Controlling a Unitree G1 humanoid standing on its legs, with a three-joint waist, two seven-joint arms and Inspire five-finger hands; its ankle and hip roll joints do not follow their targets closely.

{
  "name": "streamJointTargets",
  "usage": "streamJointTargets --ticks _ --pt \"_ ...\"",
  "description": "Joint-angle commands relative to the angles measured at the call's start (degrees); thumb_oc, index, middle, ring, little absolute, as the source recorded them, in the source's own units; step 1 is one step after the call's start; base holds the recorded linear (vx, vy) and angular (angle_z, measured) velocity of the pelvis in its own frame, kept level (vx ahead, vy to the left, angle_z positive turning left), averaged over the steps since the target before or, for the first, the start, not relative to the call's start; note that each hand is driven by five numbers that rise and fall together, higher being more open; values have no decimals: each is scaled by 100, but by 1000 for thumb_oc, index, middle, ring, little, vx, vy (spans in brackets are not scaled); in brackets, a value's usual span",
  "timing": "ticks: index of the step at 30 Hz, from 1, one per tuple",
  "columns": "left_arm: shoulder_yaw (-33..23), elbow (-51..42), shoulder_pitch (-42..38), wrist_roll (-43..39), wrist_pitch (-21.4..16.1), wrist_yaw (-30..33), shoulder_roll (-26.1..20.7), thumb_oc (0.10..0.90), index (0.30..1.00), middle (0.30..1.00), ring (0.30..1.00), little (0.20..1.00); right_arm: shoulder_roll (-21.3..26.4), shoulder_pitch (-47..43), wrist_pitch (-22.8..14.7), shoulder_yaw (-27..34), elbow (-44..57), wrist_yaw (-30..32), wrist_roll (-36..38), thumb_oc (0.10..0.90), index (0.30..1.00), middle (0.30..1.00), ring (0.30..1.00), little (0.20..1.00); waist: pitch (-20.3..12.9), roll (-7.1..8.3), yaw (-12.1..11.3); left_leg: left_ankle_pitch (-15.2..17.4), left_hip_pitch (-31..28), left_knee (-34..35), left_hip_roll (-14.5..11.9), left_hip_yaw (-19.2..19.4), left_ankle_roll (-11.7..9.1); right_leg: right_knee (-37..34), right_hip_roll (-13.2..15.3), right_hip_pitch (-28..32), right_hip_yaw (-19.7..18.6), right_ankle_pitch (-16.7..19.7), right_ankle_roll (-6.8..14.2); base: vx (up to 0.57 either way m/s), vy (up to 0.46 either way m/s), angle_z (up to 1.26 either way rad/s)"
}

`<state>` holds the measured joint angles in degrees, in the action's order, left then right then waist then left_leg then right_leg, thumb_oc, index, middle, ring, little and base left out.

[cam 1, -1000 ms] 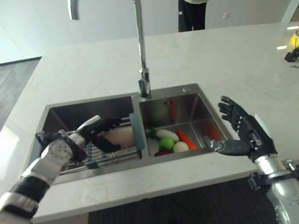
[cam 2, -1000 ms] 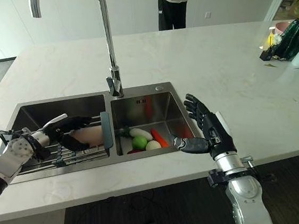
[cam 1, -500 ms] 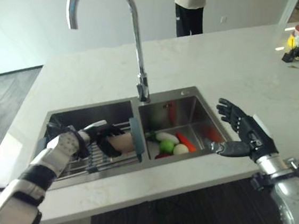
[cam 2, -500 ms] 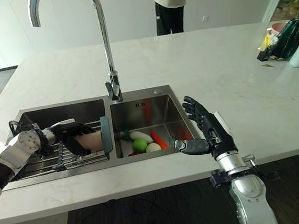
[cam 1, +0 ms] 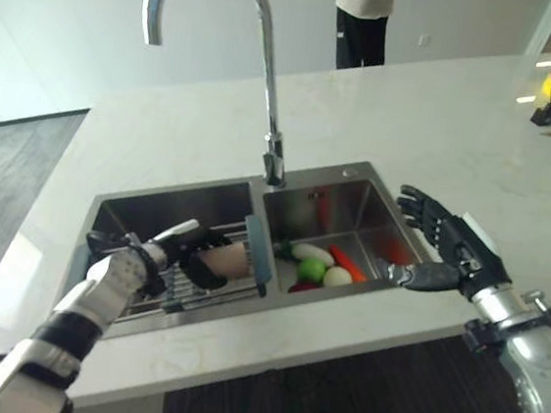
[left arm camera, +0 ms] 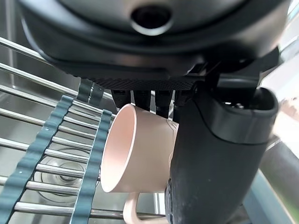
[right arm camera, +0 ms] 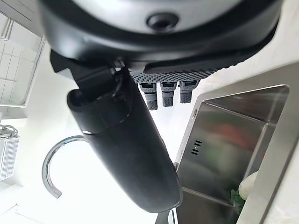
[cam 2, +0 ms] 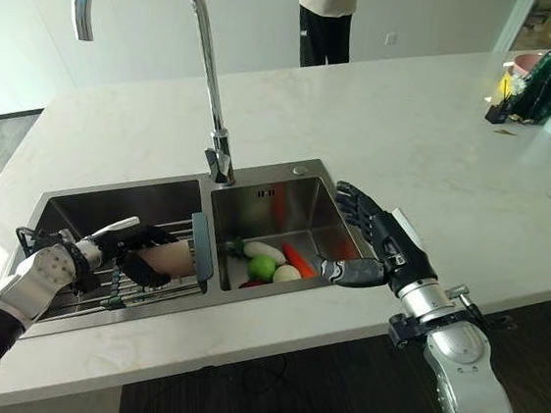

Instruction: Place the dishes in the dishwasher.

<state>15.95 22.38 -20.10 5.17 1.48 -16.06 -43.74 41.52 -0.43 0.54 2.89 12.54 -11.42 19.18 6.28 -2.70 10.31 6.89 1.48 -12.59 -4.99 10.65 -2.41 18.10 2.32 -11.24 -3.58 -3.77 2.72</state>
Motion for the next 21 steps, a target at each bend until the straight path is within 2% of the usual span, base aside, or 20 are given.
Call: streamJointTargets --ticks 1,5,7,8,10,14,17,18,21 --pt "-848 -415 -348 -172 -684 1084 -517 400 300 300 300 300 4 -398 -628 475 368 220 68 800 900 900 900 900 -195 123 -135 559 140 -460 -236 -256 -161 -91 356 486 171 -434 603 0 0 0" --pt "-1673 -1077 4 -480 -1118 1782 -505 400 300 300 300 300 -120 -309 -601 573 451 312 -34 800 900 900 900 900 -211 163 -257 553 189 -460 -209 -355 -170 -91 394 494 246 -464 584 -7 -18 14" --pt "-2084 -1491 210 -585 -1237 2000 -420 400 300 300 300 300 -217 -264 -596 627 502 333 -80 800 900 900 900 900 -218 183 -305 553 205 -460 -198 -401 -178 -91 410 500 277 -479 575 -15 -31 15" --pt "-2420 -1824 421 -586 -1390 2273 -323 400 300 300 300 300 -307 -230 -583 677 547 364 -138 800 900 900 900 900 -216 201 -375 549 224 -460 -197 -444 -185 -91 435 504 313 -494 566 -29 -39 13" --pt "-2755 -2152 715 -637 -1616 2592 -193 400 300 300 300 300 -399 -184 -564 718 623 419 -198 800 900 900 900 900 -215 220 -444 538 246 -460 -191 -495 -191 -91 456 509 356 -508 555 -30 -39 16" --pt "-3290 -2758 1241 -1039 -2393 3091 133 400 300 300 300 300 -585 -63 -601 825 824 628 -271 800 900 900 900 900 -246 248 -537 516 281 -460 -175 -588 -196 -91 477 529 426 -547 529 -14 -43 14" --pt "-3540 -3485 1516 -1493 -2883 2718 564 400 300 300 300 300 -827 -24 -687 920 1035 878 -358 800 900 900 900 900 -269 270 -638 491 302 -460 -193 -648 -217 -91 495 559 511 -576 498 -2 -88 15" --pt "-3620 -3831 1632 -1594 -3004 2604 724 400 300 300 300 300 -918 -20 -827 989 1167 1148 -456 800 900 900 900 900 -267 276 -687 477 308 -460 -213 -671 -235 -91 498 573 557 -590 476 -30 -127 17" --pt "-3648 -4196 1766 -1848 -3220 2471 984 400 300 300 300 300 -1113 -86 -1105 1043 1265 1695 -472 800 900 900 900 900 -263 273 -802 434 315 -460 -289 -699 -287 -91 504 598 677 -611 438 -40 -122 18"
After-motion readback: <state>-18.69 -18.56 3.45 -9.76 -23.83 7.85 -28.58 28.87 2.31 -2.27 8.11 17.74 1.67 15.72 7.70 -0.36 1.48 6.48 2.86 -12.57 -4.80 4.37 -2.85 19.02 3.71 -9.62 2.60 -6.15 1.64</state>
